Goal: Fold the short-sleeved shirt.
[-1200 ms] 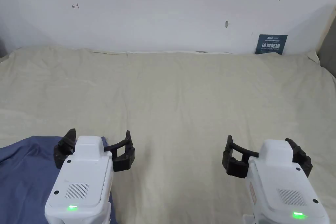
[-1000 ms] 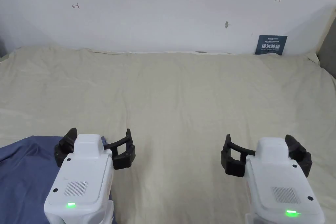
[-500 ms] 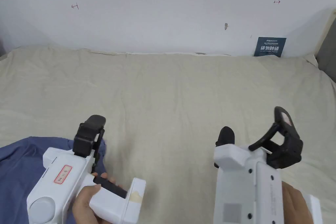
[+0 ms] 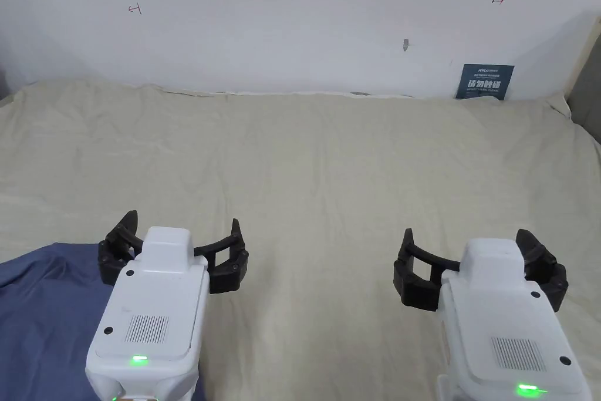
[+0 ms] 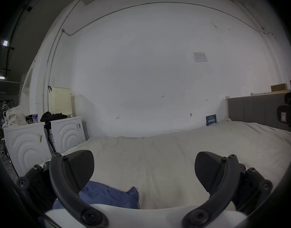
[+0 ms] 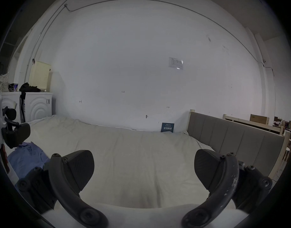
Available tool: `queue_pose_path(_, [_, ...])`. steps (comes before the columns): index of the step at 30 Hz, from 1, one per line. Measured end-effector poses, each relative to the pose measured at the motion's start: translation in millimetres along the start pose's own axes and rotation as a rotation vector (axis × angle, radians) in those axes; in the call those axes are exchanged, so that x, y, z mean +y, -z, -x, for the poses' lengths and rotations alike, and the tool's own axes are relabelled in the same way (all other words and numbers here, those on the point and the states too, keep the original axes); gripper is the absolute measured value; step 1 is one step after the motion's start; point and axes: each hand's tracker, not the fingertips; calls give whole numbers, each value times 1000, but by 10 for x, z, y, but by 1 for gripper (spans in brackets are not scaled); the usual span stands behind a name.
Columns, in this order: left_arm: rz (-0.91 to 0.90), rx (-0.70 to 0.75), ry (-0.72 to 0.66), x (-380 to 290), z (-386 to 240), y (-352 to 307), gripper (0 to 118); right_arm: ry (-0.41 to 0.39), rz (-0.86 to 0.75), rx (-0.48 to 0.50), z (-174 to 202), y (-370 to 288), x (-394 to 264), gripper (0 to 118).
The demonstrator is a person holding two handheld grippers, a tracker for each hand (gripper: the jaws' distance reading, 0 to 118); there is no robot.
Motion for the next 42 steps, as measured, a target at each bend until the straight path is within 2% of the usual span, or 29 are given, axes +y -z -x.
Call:
queue_pose_path(35, [5, 20, -26, -19, 49, -7, 118, 17, 11, 25, -36, 6, 29, 116])
queue_pose_path(36, [7, 19, -30, -8, 51, -16, 113, 20, 15, 27, -36, -6, 39, 106])
queue_pose_path(37, [6, 24, -35, -4, 46, -23, 89, 24, 19, 25, -36, -18, 50, 82])
queue_pose_path(38, [3, 19, -44, 4, 49, -39, 58, 27, 21, 25, -38, -24, 56, 58])
queue_pose_path(39, [3, 8, -58, 10, 52, -42, 19, 29, 23, 22, -41, -22, 60, 29])
queue_pose_path(40, [12, 11, -62, 24, 43, -29, 1, 26, 27, 19, -41, -16, 67, 2])
queue_pose_path(42, [34, 13, -76, 48, 68, -29, 0, 12, 24, 17, -43, -13, 73, 1])
